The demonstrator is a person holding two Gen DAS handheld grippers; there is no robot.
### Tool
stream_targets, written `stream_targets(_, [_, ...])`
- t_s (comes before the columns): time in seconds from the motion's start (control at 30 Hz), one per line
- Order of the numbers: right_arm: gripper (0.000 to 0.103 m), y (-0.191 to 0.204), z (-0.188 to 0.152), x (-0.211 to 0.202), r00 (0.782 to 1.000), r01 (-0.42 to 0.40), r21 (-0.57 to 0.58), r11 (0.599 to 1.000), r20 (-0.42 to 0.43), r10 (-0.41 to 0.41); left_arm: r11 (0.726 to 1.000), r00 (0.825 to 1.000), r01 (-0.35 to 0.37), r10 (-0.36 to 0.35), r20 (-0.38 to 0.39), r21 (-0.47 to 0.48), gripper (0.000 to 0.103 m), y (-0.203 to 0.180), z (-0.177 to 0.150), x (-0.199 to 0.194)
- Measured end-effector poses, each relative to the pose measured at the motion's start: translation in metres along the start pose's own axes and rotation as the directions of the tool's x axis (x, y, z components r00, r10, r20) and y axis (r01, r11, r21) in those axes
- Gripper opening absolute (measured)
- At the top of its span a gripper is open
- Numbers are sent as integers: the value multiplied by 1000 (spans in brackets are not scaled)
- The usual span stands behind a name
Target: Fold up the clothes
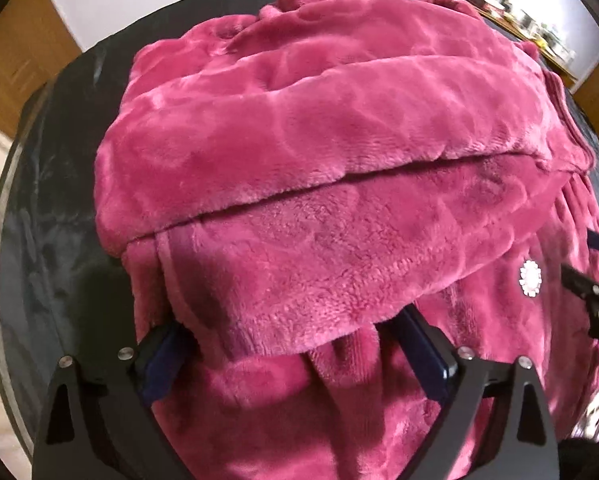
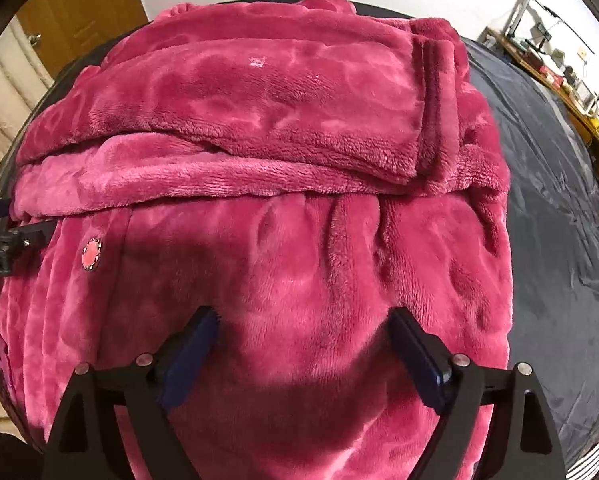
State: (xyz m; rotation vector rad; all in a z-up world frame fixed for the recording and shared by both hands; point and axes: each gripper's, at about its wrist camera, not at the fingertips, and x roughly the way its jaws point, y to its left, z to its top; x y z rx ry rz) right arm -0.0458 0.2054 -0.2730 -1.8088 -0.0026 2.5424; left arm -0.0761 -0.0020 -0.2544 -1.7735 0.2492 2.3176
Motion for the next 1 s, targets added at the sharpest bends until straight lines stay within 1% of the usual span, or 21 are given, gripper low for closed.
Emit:
stream_targets(0.1, [90,-5,-7,-8,1000,-15,5,1000,17,15,998,1000,-12,11,-25,-63,97,0,-5,-8])
stream_targets(0.17, [90,-15,-19,-22,998,-35,25,999,48,34,997,1000,-13,13,-8,-81,97,-4,-12,-19])
stream_targets(0.33, [90,-40,-50,-59,989,-89,73,993,126,79,995,998,-39,42,35,-90,97,-21,-43,-50])
stream_targets(0.43, [90,-54,-73,-82,981,-117,105,988,170,98,993,998,-45,50,45,-106,97,-34,-65,-64])
stream_targets(0.47, [90,-58,-86,-90,979,-118,123,985,180,95,993,997,-47,53,49,-113,97,-38,-73,-68])
stream_targets(0.53, [90,-65,-99,-100,978,-111,139,984,192,84,991,997,-46,54,57,-129,97,-45,-93,-80])
stream_targets(0.57, [90,-70,-107,-105,977,-110,143,984,196,81,990,997,-48,56,62,-133,97,-40,-107,-87])
stream_targets(0.67, [90,-83,-137,-117,977,-123,145,982,194,94,988,995,-61,72,69,-144,97,-43,-136,-102])
stream_targets(0.8, [90,-87,-171,-114,978,-152,128,980,166,130,983,994,-80,92,66,-168,97,-41,-176,-116])
stream_targets(0.9, [90,-89,-200,-112,978,-178,114,977,131,163,979,995,-62,76,63,-196,97,-36,-209,-124])
stream_targets(1.0, [90,-92,-225,-106,977,-201,98,975,96,192,974,995,-58,74,67,-217,97,-27,-232,-125])
